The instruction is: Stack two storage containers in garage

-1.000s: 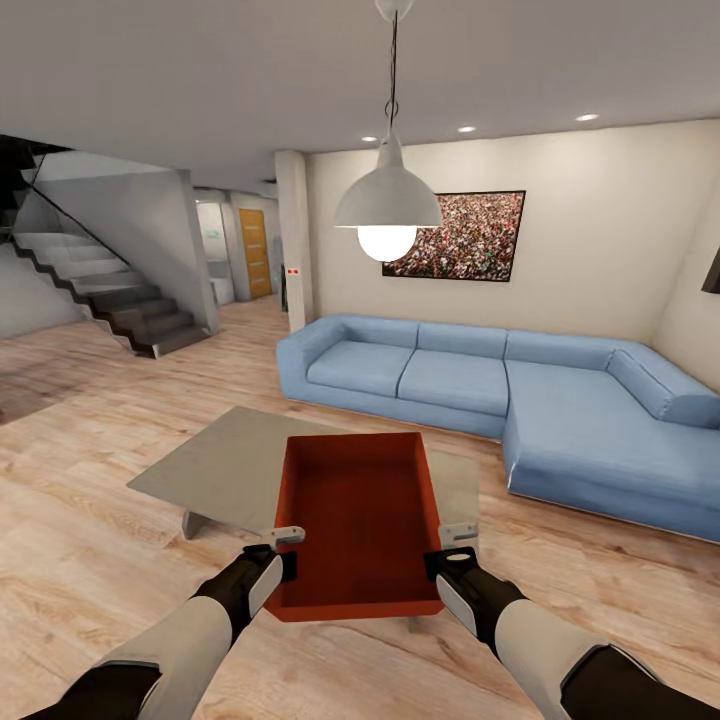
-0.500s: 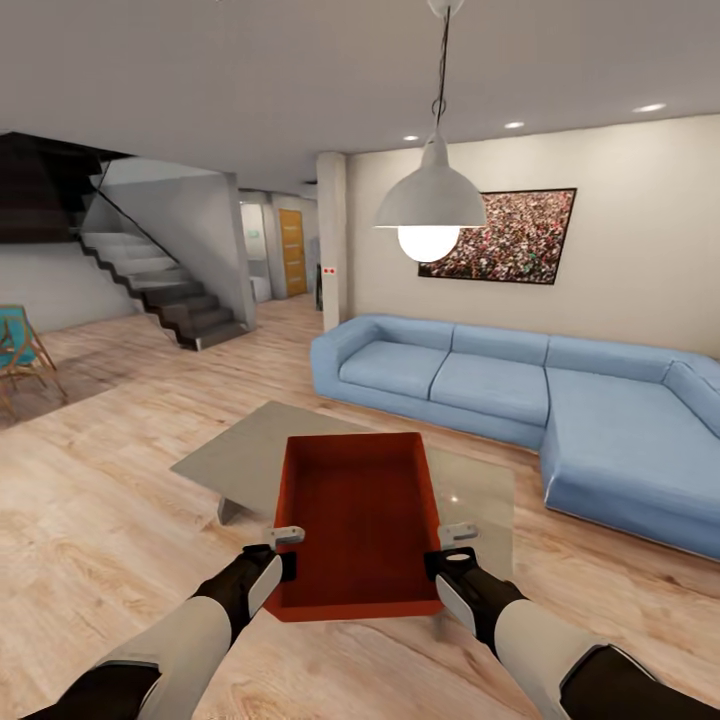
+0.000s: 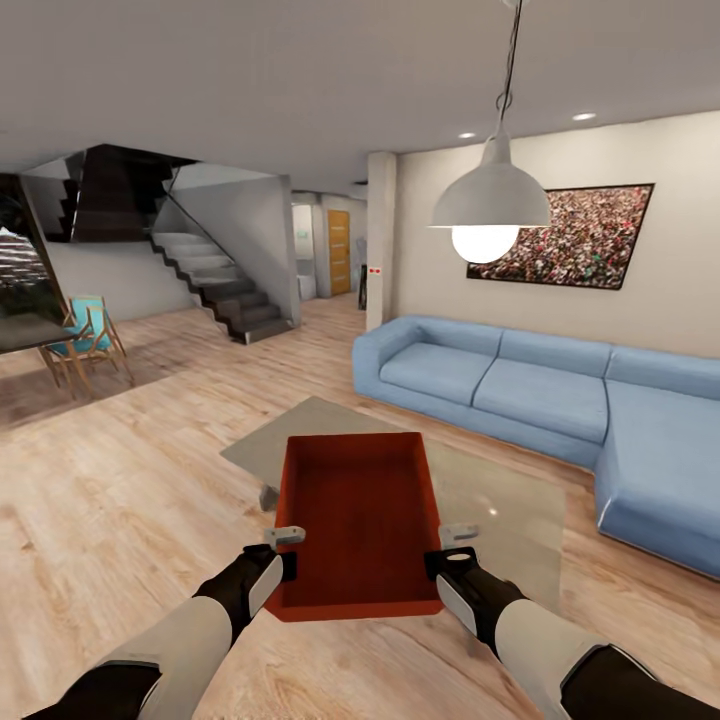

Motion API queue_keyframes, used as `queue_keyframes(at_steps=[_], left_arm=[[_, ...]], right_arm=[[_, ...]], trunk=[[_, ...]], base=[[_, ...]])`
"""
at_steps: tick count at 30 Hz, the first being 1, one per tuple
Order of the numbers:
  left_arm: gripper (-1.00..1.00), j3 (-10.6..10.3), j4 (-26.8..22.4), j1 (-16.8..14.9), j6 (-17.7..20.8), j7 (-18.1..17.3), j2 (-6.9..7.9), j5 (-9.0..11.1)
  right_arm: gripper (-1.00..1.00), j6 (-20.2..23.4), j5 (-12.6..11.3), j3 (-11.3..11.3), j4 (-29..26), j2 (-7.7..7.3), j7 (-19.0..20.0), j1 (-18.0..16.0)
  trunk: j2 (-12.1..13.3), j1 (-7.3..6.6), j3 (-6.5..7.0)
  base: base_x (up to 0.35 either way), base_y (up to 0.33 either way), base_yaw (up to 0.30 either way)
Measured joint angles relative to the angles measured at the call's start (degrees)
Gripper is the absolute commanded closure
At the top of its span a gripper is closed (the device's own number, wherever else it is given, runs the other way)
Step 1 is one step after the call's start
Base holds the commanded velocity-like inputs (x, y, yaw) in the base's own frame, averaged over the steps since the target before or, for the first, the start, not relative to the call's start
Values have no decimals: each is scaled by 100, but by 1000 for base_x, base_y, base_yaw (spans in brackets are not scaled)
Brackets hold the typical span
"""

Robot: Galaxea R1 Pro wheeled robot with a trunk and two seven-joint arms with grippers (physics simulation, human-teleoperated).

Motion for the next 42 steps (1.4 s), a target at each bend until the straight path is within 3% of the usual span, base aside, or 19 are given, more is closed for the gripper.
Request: queue_keyframes(at_steps=[42], left_arm=[[100, 2, 0, 0, -6, 3, -4, -1]], right_arm=[[100, -1, -9, 11, -2, -5, 2, -2]], trunk=[[0, 0, 0]], base=[[0, 0, 300]])
